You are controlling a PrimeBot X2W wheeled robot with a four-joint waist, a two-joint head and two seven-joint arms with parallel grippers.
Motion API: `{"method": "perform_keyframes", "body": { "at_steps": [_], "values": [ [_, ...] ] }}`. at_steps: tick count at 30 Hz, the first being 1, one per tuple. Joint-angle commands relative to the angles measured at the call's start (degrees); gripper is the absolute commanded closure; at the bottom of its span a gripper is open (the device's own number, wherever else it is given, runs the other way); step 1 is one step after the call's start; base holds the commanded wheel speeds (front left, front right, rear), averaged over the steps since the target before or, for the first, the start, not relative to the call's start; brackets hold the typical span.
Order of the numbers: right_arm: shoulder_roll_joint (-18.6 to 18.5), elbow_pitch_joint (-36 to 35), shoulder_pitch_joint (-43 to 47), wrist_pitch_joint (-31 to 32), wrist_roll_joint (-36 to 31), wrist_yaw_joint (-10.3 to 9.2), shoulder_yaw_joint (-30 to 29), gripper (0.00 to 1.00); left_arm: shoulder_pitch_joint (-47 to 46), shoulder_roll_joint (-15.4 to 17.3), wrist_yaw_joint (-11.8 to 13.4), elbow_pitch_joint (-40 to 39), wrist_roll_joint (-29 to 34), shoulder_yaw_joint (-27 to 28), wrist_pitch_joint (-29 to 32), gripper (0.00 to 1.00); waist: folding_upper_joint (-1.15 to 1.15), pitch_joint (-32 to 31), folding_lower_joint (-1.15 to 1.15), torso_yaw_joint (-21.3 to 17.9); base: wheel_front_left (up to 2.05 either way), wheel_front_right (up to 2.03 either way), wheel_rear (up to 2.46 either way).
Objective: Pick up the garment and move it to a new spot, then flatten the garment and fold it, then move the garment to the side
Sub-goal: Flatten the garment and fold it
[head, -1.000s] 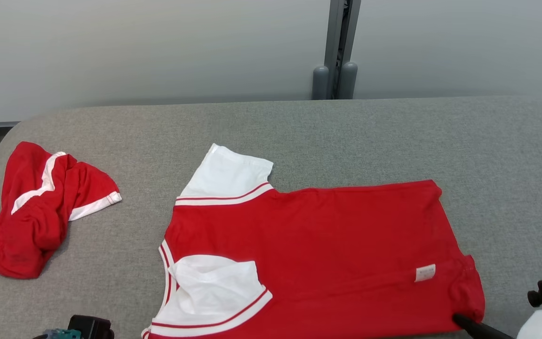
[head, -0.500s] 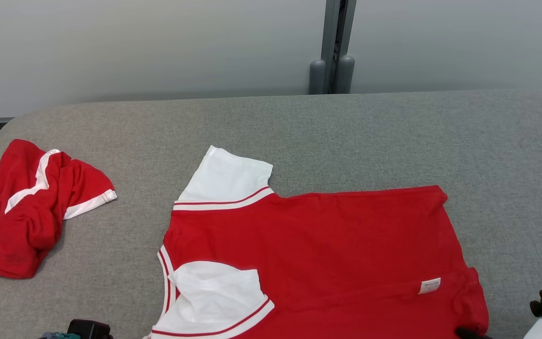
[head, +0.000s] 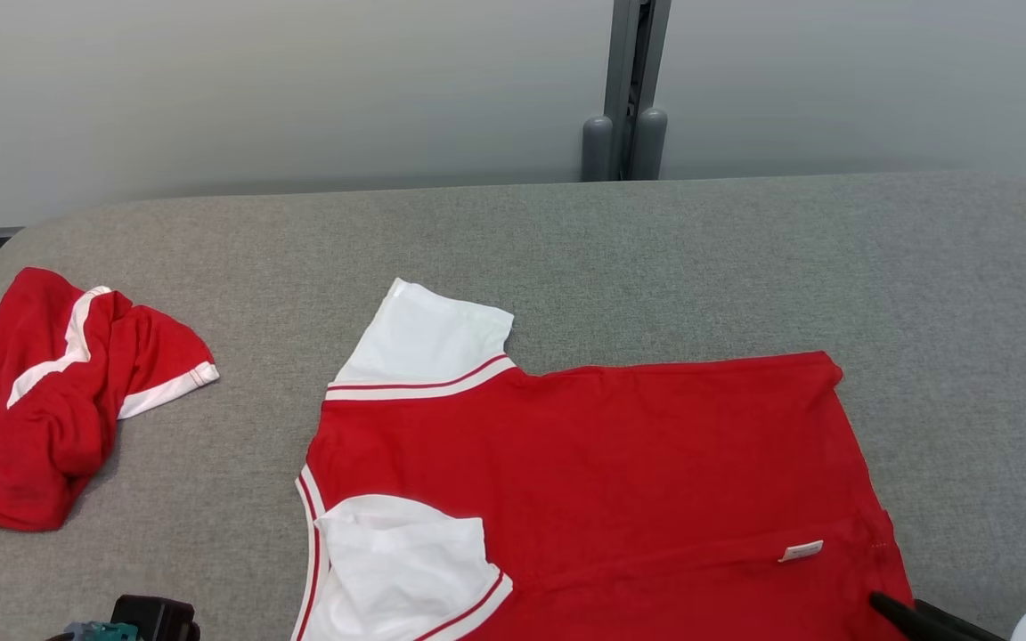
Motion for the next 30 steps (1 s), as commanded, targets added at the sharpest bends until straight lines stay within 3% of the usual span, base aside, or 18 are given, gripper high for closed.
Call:
{"method": "perform_keyframes", "body": {
  "at_steps": [1,9,14,20,30],
  "values": [
    [0.34,-0.16,0.71,0.55,-0.7,0.04,-0.86,0.0,-0.61,0.45,0.17,-0.16,0.7,0.39,-0.34,0.0,0.0,-0.12,0.0,-0.07,0.0,0.0,0.0],
    [3.6,-3.46,1.14,-1.22,-7.8,0.04,-8.17,0.0,-1.92,-0.35,1.62,-0.5,2.63,2.52,-4.46,0.0,0.0,-0.69,0.0,-0.27,0.0,0.0,0.0],
    [8.74,-4.05,-2.36,-4.09,-17.03,0.04,-14.43,0.0,-6.81,-2.41,1.14,1.34,7.17,5.11,-9.64,0.0,0.0,0.7,0.0,-0.21,0.0,0.0,0.0],
    [14.1,-2.5,-9.4,-3.95,-23.82,0.04,-16.48,0.0,-15.22,-4.13,-3.4,6.78,10.17,5.88,-7.89,0.0,0.0,3.83,0.0,-0.95,0.0,0.0,0.0],
    [16.87,8.07,-24.01,-1.15,-29.89,0.04,-16.73,0.0,-30.83,-7.11,-13.4,19.03,10.13,6.96,0.9,0.0,0.0,10.8,0.0,-3.19,0.0,0.0,0.0]
  ]
}}
